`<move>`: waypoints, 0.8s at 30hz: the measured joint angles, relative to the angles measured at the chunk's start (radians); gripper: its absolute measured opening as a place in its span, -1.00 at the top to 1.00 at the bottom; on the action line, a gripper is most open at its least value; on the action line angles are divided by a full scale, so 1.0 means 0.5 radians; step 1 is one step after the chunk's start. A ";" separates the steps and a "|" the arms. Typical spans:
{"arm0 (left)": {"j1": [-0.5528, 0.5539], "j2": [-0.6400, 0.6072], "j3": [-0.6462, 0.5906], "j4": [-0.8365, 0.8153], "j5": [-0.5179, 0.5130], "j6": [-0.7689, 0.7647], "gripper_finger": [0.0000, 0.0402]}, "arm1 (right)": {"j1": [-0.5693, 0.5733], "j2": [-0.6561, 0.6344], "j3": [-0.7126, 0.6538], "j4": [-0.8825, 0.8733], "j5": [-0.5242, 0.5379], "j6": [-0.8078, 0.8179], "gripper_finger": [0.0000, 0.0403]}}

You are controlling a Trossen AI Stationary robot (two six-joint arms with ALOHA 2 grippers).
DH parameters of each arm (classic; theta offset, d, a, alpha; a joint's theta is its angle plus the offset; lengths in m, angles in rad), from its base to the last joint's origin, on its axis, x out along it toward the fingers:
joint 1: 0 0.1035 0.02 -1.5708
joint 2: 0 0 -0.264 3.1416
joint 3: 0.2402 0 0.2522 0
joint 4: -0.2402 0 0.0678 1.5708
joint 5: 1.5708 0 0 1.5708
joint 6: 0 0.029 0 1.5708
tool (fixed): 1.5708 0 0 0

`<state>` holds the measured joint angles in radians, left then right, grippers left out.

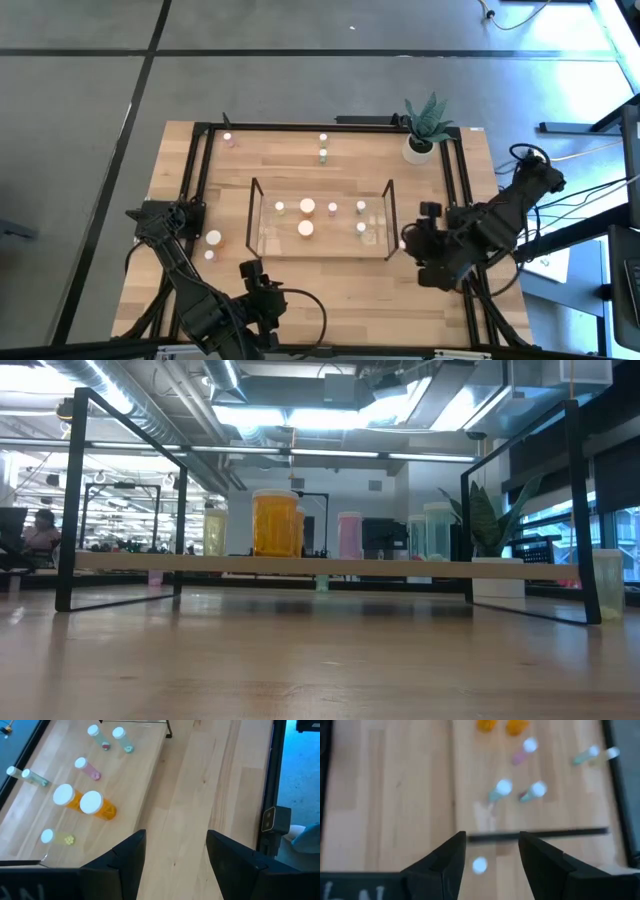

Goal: Pick and place medicine bottles onto shelf by color
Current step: Put the right yellow pill bottle aligned with the yellow pill bottle on the shelf

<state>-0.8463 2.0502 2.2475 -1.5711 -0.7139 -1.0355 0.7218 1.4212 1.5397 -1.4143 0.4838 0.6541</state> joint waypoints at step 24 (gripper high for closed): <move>0.027 0.000 0.000 0.000 -0.029 0.050 0.00 | 0.035 -0.191 -0.969 0.415 -0.350 0.332 0.08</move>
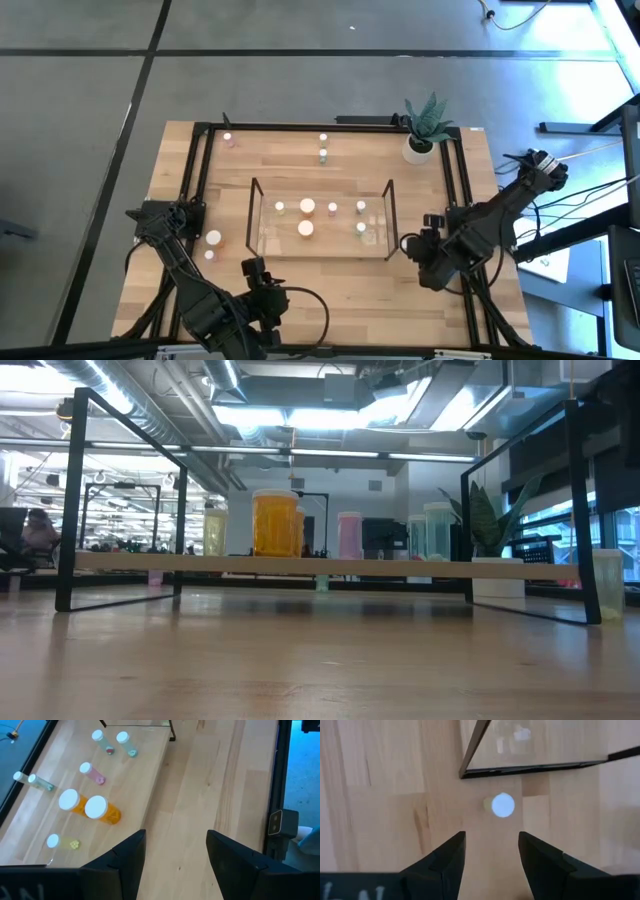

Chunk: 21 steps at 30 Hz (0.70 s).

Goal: Pick and place medicine bottles onto shelf by color
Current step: Put the right yellow pill bottle aligned with the yellow pill bottle on the shelf

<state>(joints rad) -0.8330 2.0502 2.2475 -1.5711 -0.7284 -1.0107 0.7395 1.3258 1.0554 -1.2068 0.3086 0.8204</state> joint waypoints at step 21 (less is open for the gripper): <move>0.074 0.000 0.000 0.000 -0.013 0.020 0.00 | -0.160 0.000 0.000 0.003 -0.083 -0.174 -0.14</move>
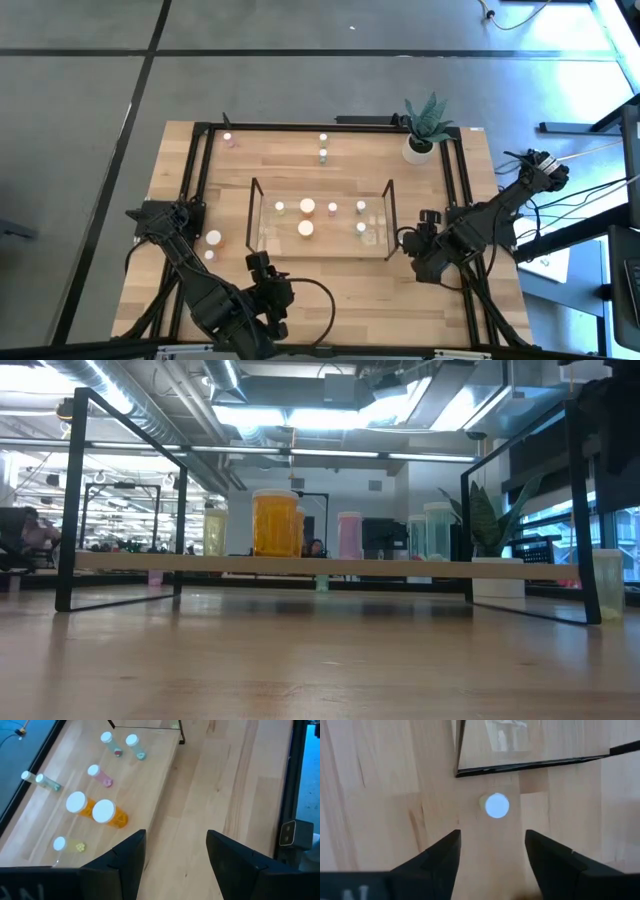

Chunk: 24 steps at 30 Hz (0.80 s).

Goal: Pick and place medicine bottles onto shelf by color
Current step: Put the right yellow pill bottle aligned with the yellow pill bottle on the shelf

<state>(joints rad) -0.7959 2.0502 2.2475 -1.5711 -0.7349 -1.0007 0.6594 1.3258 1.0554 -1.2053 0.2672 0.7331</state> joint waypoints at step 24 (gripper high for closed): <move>0.000 0.001 0.000 0.000 0.000 0.033 0.00 | -0.084 -0.291 -0.530 0.380 0.001 -0.214 -0.25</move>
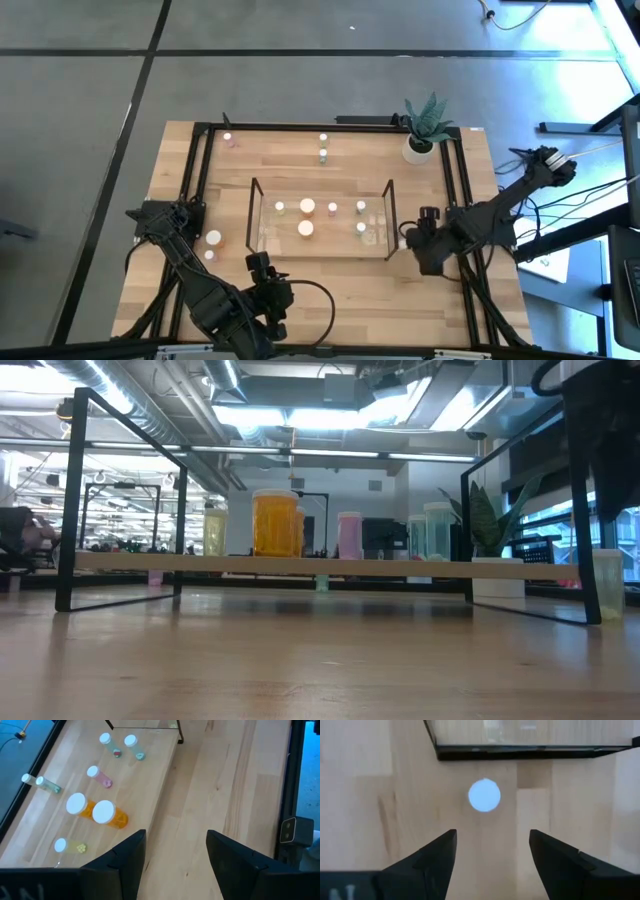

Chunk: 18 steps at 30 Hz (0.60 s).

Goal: Pick and place medicine bottles onto shelf by color
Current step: Put the right yellow pill bottle aligned with the yellow pill bottle on the shelf

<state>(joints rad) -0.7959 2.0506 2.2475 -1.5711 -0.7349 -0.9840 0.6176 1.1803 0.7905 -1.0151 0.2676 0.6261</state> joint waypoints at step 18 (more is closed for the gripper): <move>0.018 0.001 0.000 0.000 0.001 -0.001 0.00 | -0.113 -0.348 -0.388 0.549 0.001 -0.012 -0.25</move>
<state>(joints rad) -0.7872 2.0510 2.2475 -1.5711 -0.7345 -0.9844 0.5611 1.0061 0.5966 -0.7406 0.2682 0.6199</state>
